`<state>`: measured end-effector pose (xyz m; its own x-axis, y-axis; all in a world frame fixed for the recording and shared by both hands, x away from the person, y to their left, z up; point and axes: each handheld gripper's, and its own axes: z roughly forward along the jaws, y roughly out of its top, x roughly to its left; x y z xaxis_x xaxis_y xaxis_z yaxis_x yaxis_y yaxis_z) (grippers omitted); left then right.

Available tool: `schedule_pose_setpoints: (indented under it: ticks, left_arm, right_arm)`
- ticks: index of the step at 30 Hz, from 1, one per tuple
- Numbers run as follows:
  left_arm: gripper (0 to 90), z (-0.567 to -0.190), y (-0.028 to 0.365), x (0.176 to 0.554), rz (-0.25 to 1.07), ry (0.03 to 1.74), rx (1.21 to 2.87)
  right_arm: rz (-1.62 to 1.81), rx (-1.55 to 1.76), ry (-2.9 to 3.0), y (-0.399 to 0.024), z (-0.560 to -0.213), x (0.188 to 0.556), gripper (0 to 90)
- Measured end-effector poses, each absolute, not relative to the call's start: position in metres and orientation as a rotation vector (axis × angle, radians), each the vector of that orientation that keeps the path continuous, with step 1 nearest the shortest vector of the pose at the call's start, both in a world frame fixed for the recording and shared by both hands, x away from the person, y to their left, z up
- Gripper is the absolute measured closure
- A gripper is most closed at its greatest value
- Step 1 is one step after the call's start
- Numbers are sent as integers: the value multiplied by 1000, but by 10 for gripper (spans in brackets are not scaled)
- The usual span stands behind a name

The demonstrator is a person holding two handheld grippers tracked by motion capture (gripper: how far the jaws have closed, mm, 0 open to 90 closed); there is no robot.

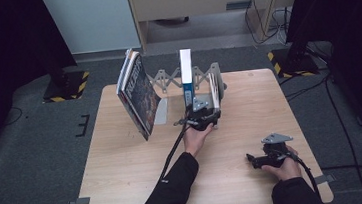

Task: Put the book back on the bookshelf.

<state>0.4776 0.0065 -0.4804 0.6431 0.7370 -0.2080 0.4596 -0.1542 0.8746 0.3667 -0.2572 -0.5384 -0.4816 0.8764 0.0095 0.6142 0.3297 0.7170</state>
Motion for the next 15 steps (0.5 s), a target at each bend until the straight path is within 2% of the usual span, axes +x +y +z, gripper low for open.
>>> schedule_pose_setpoints:
  ticks: [10,15]
  left_arm:
    - [605,-481,3,478,338,956,1802]
    - [566,-473,12,472,367,921,1829]
  right_arm:
    - [946,1315,2221,-257,-538,367,75]
    - [946,1315,2221,-257,-538,367,75]
